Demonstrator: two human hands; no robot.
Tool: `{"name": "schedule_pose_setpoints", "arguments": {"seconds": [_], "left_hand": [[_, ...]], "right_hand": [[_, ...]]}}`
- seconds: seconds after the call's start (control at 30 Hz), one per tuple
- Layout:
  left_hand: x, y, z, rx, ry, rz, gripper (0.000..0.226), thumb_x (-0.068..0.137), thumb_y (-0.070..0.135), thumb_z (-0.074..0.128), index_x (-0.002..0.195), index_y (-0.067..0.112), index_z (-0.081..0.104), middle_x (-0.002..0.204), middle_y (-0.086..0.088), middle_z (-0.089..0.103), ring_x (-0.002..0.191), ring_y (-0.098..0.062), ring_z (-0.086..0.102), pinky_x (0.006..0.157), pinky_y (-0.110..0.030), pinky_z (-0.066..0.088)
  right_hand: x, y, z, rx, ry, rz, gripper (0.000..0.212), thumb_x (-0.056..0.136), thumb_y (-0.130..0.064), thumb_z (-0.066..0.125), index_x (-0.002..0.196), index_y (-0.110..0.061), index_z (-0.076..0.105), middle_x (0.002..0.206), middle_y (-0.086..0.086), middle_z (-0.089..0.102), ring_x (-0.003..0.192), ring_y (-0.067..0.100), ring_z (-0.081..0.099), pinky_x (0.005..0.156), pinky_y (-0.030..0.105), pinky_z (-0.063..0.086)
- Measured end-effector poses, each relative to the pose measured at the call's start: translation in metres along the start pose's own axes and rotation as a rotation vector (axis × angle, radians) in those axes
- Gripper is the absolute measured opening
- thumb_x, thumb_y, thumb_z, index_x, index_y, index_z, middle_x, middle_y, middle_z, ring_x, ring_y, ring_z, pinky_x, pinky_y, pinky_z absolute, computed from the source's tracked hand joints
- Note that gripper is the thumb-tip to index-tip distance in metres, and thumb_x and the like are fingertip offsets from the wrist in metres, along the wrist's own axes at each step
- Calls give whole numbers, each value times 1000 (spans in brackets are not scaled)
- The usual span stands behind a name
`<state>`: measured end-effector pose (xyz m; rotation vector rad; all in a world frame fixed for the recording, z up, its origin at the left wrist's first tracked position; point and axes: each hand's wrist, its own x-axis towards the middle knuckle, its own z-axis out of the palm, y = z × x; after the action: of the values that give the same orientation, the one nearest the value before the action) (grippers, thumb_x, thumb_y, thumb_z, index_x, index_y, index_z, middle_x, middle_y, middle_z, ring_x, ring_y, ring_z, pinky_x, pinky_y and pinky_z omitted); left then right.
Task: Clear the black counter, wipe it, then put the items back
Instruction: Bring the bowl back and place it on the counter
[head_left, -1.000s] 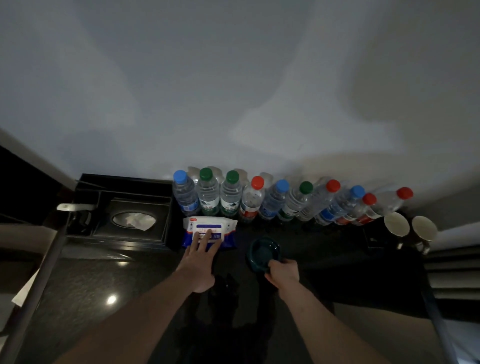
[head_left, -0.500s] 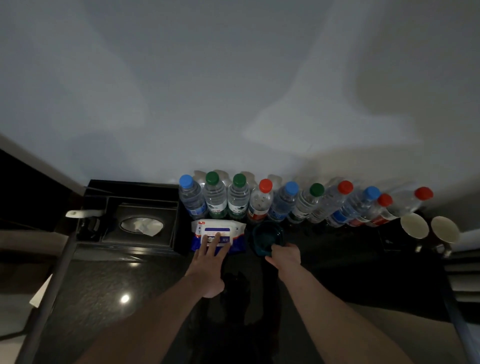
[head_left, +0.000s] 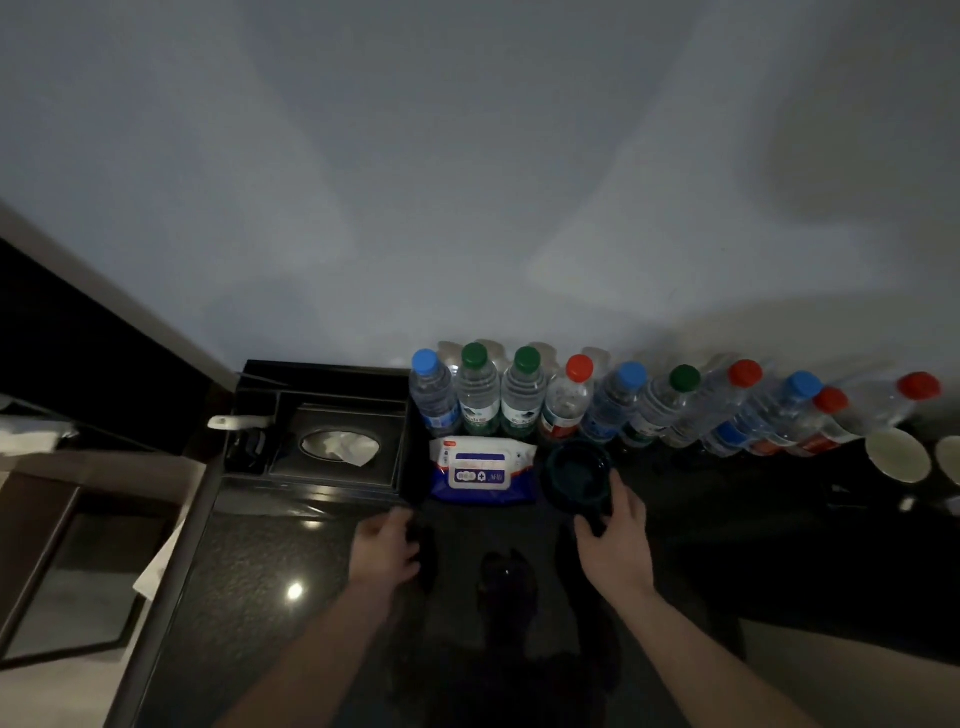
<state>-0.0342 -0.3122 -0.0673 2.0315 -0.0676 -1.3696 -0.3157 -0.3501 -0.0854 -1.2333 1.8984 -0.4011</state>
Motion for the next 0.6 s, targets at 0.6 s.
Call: {"name": "schedule_pose_setpoints", "arguments": {"seconds": [0.6], "left_hand": [[41, 35, -25, 709, 55, 279, 66, 58, 66, 53, 99, 20, 73, 106, -8, 70, 88, -25, 68, 83, -40, 60]], "right_hand": [[-9, -20, -10, -353, -228, -2, 85, 95, -27, 68, 165, -31, 18, 173, 2, -10, 142, 25, 48, 104, 36, 54]]}}
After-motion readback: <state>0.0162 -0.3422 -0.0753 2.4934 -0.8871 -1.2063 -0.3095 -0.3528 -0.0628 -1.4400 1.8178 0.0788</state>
